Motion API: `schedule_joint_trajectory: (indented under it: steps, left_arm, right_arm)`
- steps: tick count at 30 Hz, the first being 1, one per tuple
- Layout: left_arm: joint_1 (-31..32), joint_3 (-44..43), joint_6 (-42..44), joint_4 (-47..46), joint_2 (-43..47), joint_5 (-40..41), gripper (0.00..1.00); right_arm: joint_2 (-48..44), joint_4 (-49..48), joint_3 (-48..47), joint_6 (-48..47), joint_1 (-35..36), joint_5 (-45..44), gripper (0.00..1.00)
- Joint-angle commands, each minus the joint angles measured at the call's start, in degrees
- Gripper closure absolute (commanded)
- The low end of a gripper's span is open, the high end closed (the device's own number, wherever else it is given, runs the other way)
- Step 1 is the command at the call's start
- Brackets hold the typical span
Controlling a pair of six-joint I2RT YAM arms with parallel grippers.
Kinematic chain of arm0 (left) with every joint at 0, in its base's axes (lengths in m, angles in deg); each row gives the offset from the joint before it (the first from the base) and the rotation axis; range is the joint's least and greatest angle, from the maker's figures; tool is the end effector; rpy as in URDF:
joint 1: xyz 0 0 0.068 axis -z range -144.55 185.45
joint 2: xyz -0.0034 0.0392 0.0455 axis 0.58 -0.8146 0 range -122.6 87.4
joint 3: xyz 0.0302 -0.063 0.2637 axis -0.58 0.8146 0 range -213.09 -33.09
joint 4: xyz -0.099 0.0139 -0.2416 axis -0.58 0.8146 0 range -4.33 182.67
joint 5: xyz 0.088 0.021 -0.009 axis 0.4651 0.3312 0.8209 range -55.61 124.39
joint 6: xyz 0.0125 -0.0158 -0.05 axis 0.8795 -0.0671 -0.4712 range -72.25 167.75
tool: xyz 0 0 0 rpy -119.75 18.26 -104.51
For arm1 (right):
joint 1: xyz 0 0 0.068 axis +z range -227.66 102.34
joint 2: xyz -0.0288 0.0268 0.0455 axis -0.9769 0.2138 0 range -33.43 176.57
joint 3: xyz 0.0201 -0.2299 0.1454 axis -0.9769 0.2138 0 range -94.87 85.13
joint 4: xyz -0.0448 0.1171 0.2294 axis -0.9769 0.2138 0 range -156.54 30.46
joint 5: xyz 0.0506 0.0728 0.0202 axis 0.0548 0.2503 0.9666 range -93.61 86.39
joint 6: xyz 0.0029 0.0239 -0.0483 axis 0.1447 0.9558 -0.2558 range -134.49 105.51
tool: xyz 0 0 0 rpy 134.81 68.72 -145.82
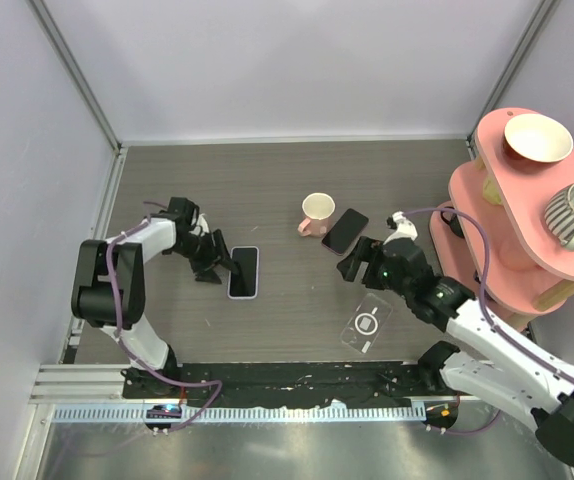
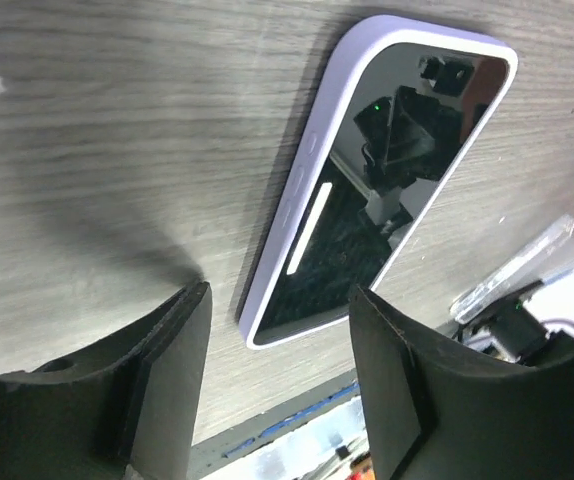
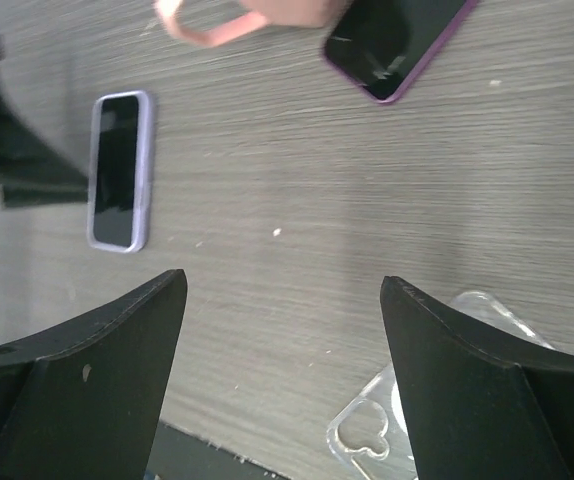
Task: Put the phone into the phone case
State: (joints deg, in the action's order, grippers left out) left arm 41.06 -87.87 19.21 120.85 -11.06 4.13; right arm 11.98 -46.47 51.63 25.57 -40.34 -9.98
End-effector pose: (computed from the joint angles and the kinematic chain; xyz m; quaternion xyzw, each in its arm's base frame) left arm 0.2946 -0.0471 0.1460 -0.1662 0.9467 -0.2758 0.0133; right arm 0.1452 0.1058 0.2515 0.0478 0.8723 0.2647 0.4083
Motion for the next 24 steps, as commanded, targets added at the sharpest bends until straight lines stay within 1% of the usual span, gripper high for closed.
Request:
schedule_joint_trajectory:
  steps: [1,2,3,4,5,6,10,11,12,14,15,16,18,21,23,24]
  left_arm:
    - [-0.33,0.03,-1.70,2.44,7.30,8.71,0.34]
    - [-0.42,-0.06,-1.96,2.53,10.53,10.90,0.28]
    - [-0.42,-0.06,-2.49,2.61,12.65,12.14,0.18]
    - [-0.42,-0.06,-2.67,2.61,14.50,13.29,0.13]
    - [-0.42,0.03,-2.75,2.53,18.35,15.04,0.08]
    - [-0.42,0.46,-2.75,2.53,20.13,15.93,0.01]
    - [-0.42,2.31,-2.05,2.62,27.69,19.71,0.00]
    - [-0.42,3.01,-2.05,2.44,28.92,20.32,0.00]
    - [-0.42,4.67,-2.05,1.92,31.37,21.37,0.00]
    - [-0.42,6.26,-2.14,1.65,33.32,22.52,0.00]
    - [-0.42,6.18,-2.14,2.17,34.37,22.61,0.00]
    - [-0.25,6.09,-2.14,2.35,35.77,22.70,0.00]
    - [-0.33,6.35,-2.23,1.48,37.45,22.70,0.00]
    - [-0.33,6.62,-2.14,1.12,39.83,23.31,0.00]
    - [-0.33,6.71,-2.14,1.03,40.88,23.41,0.00]
    - [-0.33,6.71,-2.14,0.95,40.97,23.14,0.00]
  right_arm:
    - [8.09,1.45,-6.74,4.59,0.12,-12.07,0.16]
    - [12.38,3.55,-8.06,6.86,0.12,-14.00,0.15]
    - [14.95,5.13,-11.30,8.19,0.12,-17.76,0.16]
    - [17.06,6.89,-12.98,9.42,0.12,-20.15,0.15]
    - [21.35,9.43,-14.48,10.65,-0.23,-21.65,0.14]
    - [23.22,10.15,-16.84,12.05,-0.49,-24.28,0.14]
    - [31.13,10.34,-22.04,13.82,-4.88,-24.04,0.13]
    - [32.88,10.25,-23.53,13.74,-7.06,-23.52,0.13]
    - [36.56,10.25,-26.85,13.30,-7.87,-23.08,0.13]
    - [39.83,11.03,-30.38,12.59,-9.45,-22.63,0.14]
    - [41.59,11.73,-33.62,12.59,-10.94,-22.72,0.14]
    - [43.87,12.70,-34.96,13.20,-11.82,-22.81,0.14]
    - [45.64,12.97,-37.33,13.82,-14.54,-21.67,0.14]
    - [49.24,12.97,-40.93,14.00,-16.22,-20.44,0.14]
    - [53.45,13.23,-43.22,13.30,-17.37,-19.91,0.14]
    - [55.30,13.67,-45.84,13.21,-17.72,-19.73,0.14]
